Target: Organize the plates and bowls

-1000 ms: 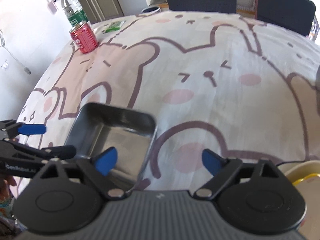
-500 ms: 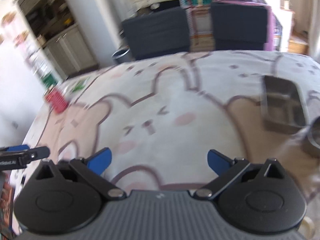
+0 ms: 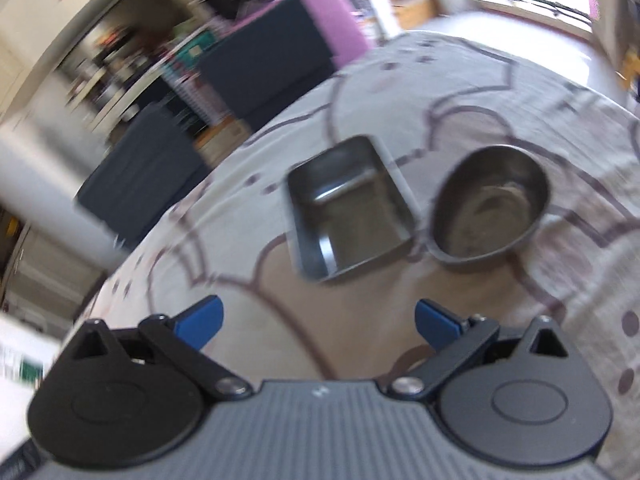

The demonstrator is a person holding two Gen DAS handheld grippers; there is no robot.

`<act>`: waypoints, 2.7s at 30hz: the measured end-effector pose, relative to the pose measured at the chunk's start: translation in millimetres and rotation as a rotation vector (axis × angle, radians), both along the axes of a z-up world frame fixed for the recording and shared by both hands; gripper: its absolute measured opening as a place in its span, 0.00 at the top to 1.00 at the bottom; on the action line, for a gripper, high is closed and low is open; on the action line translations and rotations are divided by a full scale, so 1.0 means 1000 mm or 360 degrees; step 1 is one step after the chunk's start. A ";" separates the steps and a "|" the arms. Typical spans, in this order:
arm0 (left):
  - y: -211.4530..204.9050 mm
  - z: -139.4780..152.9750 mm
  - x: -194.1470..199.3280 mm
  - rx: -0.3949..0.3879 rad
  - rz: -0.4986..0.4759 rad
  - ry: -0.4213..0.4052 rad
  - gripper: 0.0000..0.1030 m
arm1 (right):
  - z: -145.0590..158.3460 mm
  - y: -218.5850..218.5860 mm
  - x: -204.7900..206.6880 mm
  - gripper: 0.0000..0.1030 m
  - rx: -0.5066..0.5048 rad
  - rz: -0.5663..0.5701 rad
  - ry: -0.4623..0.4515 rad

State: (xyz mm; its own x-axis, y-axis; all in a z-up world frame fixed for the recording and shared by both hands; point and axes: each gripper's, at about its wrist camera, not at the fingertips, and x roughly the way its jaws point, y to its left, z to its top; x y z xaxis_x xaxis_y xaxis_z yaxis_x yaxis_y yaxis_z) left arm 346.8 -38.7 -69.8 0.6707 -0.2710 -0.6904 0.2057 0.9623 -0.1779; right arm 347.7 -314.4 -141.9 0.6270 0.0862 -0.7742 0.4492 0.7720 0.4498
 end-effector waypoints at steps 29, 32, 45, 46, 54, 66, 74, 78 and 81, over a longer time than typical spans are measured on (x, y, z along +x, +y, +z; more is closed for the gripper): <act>-0.081 -0.050 0.086 -0.0243 -0.0083 0.0023 0.00 | -0.055 -0.012 0.050 0.59 0.0085 -0.0175 0.0165; -0.082 -0.051 0.087 -0.0267 -0.0080 0.0019 0.00 | -0.051 -0.007 0.055 0.72 0.0008 -0.0034 0.0171; -0.086 -0.071 0.094 -0.0180 -0.0096 0.0193 0.33 | -0.043 -0.011 0.062 0.97 -0.0164 0.0255 0.0159; -0.087 -0.075 0.094 -0.0162 -0.0104 0.0228 0.37 | -0.043 -0.011 0.062 0.97 -0.0173 0.0253 0.0157; -0.089 -0.084 0.093 -0.0180 -0.0106 0.0305 0.87 | -0.042 -0.012 0.060 0.97 -0.0227 0.0254 0.0137; -0.092 -0.084 0.092 -0.0087 -0.0108 0.0292 0.99 | -0.043 -0.011 0.062 0.91 -0.0268 0.0317 0.0045; -0.076 -0.056 0.083 -0.0116 -0.0059 0.0196 0.99 | -0.025 -0.010 0.059 0.95 -0.0238 0.0407 -0.0065; -0.068 -0.034 0.069 -0.0097 -0.0035 0.0133 0.99 | -0.011 -0.008 0.051 0.95 -0.0181 0.0433 -0.0136; -0.058 -0.015 0.052 -0.0087 -0.0018 0.0066 0.99 | 0.002 -0.004 0.044 0.95 -0.0157 0.0454 -0.0183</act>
State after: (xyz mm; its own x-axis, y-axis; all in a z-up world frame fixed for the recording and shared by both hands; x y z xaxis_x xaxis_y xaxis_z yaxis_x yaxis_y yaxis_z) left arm 398.7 -97.0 -85.0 0.6386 -0.3164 -0.7015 0.2077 0.9486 -0.2388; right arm 391.4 -318.4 -139.4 0.6722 0.1995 -0.7130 0.1587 0.9018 0.4020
